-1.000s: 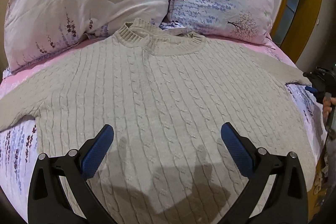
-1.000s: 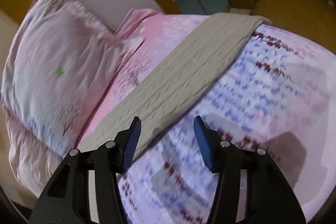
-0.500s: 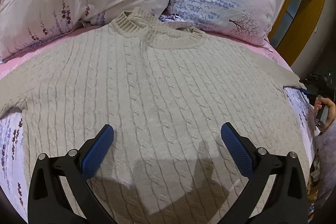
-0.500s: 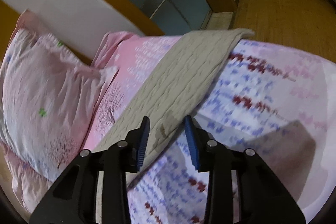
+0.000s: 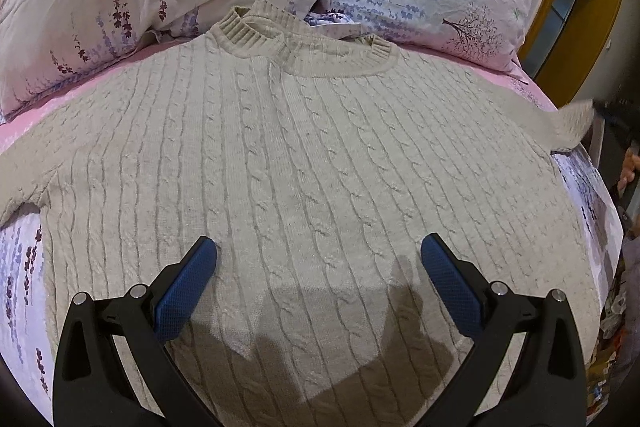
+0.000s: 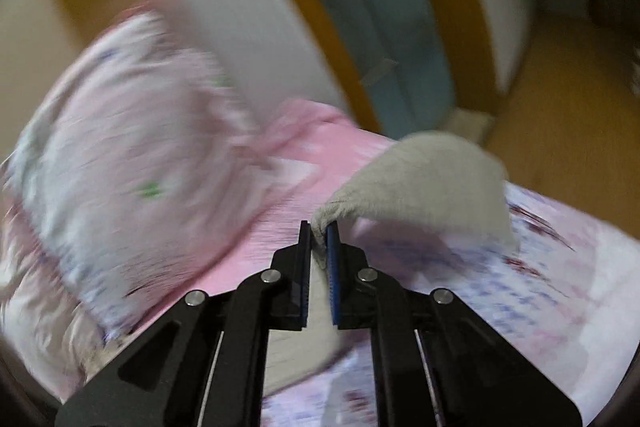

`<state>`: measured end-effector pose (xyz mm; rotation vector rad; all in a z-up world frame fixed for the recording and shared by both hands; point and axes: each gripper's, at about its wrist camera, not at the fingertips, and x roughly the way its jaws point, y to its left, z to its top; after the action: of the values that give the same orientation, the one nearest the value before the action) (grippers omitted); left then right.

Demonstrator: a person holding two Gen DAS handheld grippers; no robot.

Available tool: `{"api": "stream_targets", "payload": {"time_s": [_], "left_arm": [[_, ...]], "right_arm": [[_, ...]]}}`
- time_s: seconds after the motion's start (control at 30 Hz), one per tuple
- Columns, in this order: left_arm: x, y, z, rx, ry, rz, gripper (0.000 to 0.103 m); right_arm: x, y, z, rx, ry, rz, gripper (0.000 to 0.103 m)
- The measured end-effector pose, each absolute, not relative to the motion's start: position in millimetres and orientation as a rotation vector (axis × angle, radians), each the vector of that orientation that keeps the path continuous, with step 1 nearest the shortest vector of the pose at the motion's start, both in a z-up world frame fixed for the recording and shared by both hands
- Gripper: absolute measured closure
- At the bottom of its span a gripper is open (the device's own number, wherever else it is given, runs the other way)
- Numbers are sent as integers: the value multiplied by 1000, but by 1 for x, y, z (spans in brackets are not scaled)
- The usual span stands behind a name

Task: Fold small clothes
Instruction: 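Fold the sleeve across the sweater body with the right gripper and release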

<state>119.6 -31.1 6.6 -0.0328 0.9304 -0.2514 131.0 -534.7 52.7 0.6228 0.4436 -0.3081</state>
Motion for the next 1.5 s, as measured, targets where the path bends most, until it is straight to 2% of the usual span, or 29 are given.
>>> {"api": "stream_targets", "payload": {"time_s": [0.13, 0.23, 0.33, 0.43, 0.53, 0.6, 0.63, 0.67, 0.7, 0.87, 0.93, 1.03, 1.2, 1.3, 1.5], "left_arm": [[120, -31, 6, -34, 930, -252, 1], [120, -29, 6, -47, 926, -260, 1], [121, -24, 7, -81, 917, -275, 1], [121, -17, 8, -133, 905, -294, 1], [118, -9, 11, -183, 881, -299, 1], [115, -3, 16, -205, 845, -295, 1], [113, 0, 20, -214, 821, -297, 1], [112, 3, 22, -219, 809, -296, 1], [111, 6, 26, -217, 803, -295, 1], [115, 20, 34, -246, 820, -325, 1], [119, 30, 37, -289, 818, -317, 1], [125, 38, 41, -394, 821, -371, 1], [129, 41, 44, -451, 795, -407, 1], [136, 44, 39, -510, 816, -450, 1], [151, 72, 32, -695, 822, -447, 11]], "right_arm": [[140, -469, 80, 510, 424, -82, 96], [144, -405, 82, 420, 476, 117, 96], [151, -342, 62, 350, 591, 284, 96], [160, -285, 19, 306, 785, 382, 94], [162, -272, -6, 337, 874, 389, 88], [161, -283, -6, 424, 868, 399, 77], [161, -293, -3, 475, 855, 388, 64], [162, -302, 0, 509, 837, 370, 56], [158, -310, 3, 535, 820, 351, 56], [152, -361, 1, 655, 796, 224, 56], [153, -373, -3, 686, 790, 181, 63], [151, -383, -4, 709, 766, 127, 67], [154, -375, 7, 623, 726, 69, 91], [157, -350, 23, 545, 682, 132, 93], [168, -261, 43, 455, 671, 419, 94]]}}
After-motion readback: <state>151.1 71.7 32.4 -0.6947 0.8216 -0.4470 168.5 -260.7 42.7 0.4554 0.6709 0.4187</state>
